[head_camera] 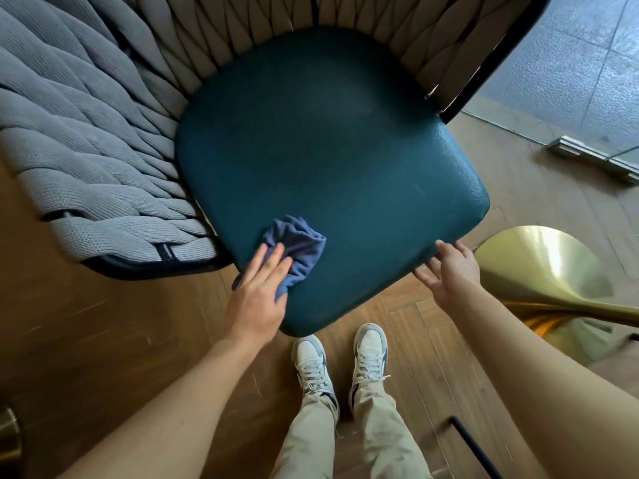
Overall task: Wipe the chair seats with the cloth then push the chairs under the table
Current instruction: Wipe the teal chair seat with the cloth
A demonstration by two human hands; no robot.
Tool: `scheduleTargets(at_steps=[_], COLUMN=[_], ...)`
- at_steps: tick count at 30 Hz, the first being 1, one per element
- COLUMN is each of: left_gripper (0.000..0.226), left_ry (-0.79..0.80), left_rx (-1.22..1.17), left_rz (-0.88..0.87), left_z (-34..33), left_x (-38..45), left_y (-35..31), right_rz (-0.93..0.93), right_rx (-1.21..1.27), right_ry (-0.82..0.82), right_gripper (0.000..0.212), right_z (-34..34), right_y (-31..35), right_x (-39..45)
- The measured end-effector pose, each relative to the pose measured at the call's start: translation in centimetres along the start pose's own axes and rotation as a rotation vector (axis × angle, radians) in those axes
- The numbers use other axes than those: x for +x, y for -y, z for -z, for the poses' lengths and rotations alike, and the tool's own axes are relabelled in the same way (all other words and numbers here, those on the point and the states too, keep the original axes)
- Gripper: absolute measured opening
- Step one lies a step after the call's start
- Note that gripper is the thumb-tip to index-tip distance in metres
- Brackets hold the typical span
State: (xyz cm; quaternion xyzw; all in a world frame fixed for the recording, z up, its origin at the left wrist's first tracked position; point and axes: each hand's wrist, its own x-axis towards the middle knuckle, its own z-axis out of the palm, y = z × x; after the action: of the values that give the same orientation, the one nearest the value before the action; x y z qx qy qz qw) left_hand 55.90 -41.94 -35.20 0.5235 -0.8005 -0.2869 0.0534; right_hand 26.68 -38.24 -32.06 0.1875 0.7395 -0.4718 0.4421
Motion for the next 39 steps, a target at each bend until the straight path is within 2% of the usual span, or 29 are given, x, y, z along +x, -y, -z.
scheduleTargets(at_steps=[4,6,7,10,12,13,15,17,19,21,24,27,29,30,32,35,39], left_gripper=[0.048,0.051,0.053,0.055,0.056,0.058,0.065,0.061,0.055,0.054,0.057,0.055,0.055,0.055,0.055,0.058,0.063], left_ry=[-0.236,-0.210,-0.150,0.051,0.071,0.028,-0.092,-0.188,-0.198,-0.132,0.049,0.217,0.248,0.241,0.174,0.003,-0.151], left_rx=[-0.071,-0.107,-0.085,0.041,0.067,0.069,0.065,0.058,0.035,0.051,0.104,0.181,0.255,0.277,0.264,0.141,-0.077], left_rz=[0.386,0.434,0.350,-0.047,-0.109,-0.056,0.165,0.383,0.459,0.369,-0.018,-0.362,-0.473,-0.463,-0.295,0.077,0.536], left_z=[-1.6,-2.7,-3.2,-3.3,-2.5,-2.0,-1.5,-1.6,-2.1,-3.0,-4.1,-3.0,-1.8,-1.1,-0.2,-0.3,-2.6], left_x=[2.3,4.1,4.3,2.0,-0.3,-1.1,-1.3,1.0,4.0,5.6,4.1,1.4,0.5,0.1,-0.8,-3.0,-5.2], left_y=[-3.5,-6.6,-7.4,-6.5,-4.0,-2.9,-1.9,-3.2,-5.8,-8.0,-9.1,-6.6,-4.1,-3.0,-1.5,-1.1,-5.9], right_rz=[0.012,0.014,0.012,0.009,0.007,0.008,0.014,0.023,0.028,0.029,0.022,0.018,0.022,0.024,0.024,0.032,0.032], right_rx=[-0.001,-0.002,-0.004,-0.008,0.000,-0.001,-0.005,-0.006,-0.007,-0.011,-0.002,0.010,-0.002,-0.008,-0.013,-0.018,-0.027], right_ry=[-0.013,-0.023,-0.027,-0.028,-0.024,-0.023,-0.024,-0.023,-0.026,-0.031,-0.031,-0.025,-0.025,-0.024,-0.021,-0.018,-0.005], right_gripper=[0.049,0.049,0.049,0.048,0.048,0.048,0.047,0.047,0.046,0.046,0.046,0.046,0.046,0.046,0.046,0.046,0.048], right_z=[0.0,-0.1,-0.1,-0.2,-0.2,-0.2,-0.1,-0.1,-0.1,-0.2,-0.1,0.0,0.0,0.1,0.1,0.2,0.4], right_y=[-0.1,-0.2,-0.2,-0.3,-0.3,-0.4,-0.5,-0.6,-0.7,-0.7,-0.5,-0.5,-0.6,-0.6,-0.7,-0.7,-0.7], right_x=[0.3,0.4,0.4,0.5,0.5,0.5,0.6,0.7,0.8,0.9,0.9,1.0,1.1,1.1,1.2,1.3,1.3])
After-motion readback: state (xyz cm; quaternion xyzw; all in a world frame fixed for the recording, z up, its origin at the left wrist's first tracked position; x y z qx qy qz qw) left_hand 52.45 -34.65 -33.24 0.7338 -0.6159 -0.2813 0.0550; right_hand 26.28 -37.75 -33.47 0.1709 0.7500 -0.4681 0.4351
